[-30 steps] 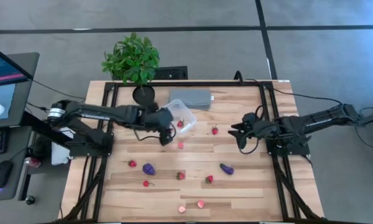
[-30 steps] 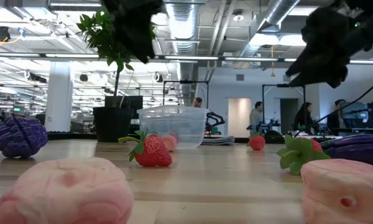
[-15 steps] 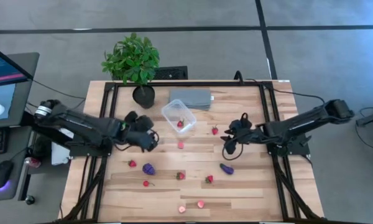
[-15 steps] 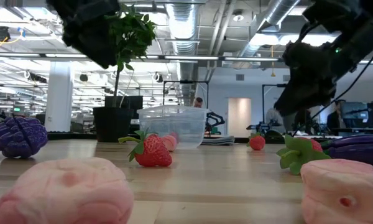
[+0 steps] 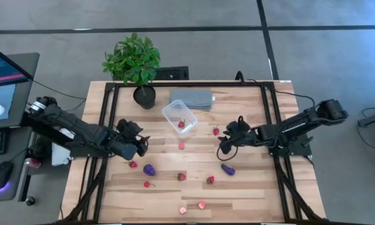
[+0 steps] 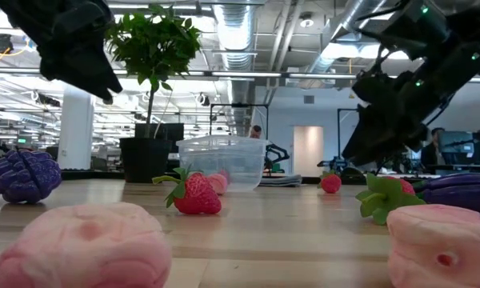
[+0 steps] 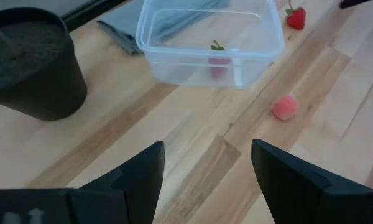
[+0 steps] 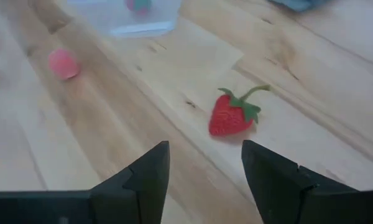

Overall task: Pick and placing Produce into tupperware
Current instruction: Put the red strawberry into the transparent bin

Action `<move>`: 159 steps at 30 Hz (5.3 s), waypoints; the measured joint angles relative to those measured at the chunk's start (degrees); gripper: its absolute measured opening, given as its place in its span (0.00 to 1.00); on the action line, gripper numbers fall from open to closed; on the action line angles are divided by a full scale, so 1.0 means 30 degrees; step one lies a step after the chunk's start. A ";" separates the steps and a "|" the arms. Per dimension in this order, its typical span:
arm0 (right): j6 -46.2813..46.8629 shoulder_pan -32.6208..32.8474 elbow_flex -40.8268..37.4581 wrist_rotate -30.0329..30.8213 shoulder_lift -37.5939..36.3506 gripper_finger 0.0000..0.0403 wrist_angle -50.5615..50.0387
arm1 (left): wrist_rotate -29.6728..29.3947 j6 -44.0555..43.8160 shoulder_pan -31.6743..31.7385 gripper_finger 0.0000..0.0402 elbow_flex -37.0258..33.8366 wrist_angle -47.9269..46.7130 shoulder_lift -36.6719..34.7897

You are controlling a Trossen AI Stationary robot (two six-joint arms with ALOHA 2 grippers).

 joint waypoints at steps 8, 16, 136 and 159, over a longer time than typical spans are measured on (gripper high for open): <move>0.4581 -0.1277 0.0087 -0.0718 0.0199 0.65 -0.0115 | -0.0277 -0.0244 -0.0150 0.57 -0.0111 -0.0173 -0.0041; 0.4445 -0.2366 0.1445 -0.1638 0.0199 0.65 -0.1979 | -0.0337 -0.0244 -0.0150 0.57 -0.0111 -0.0173 -0.0034; 0.2150 -0.4603 0.6850 -0.4731 0.6734 0.43 -0.6140 | -0.0913 -0.2142 -0.1294 0.57 -0.0111 -0.0719 -0.0020; 0.0611 -0.4442 0.7571 -0.5100 0.6230 0.43 -0.4883 | -0.0803 -0.2138 -0.1294 0.57 -0.0111 -0.0720 -0.0027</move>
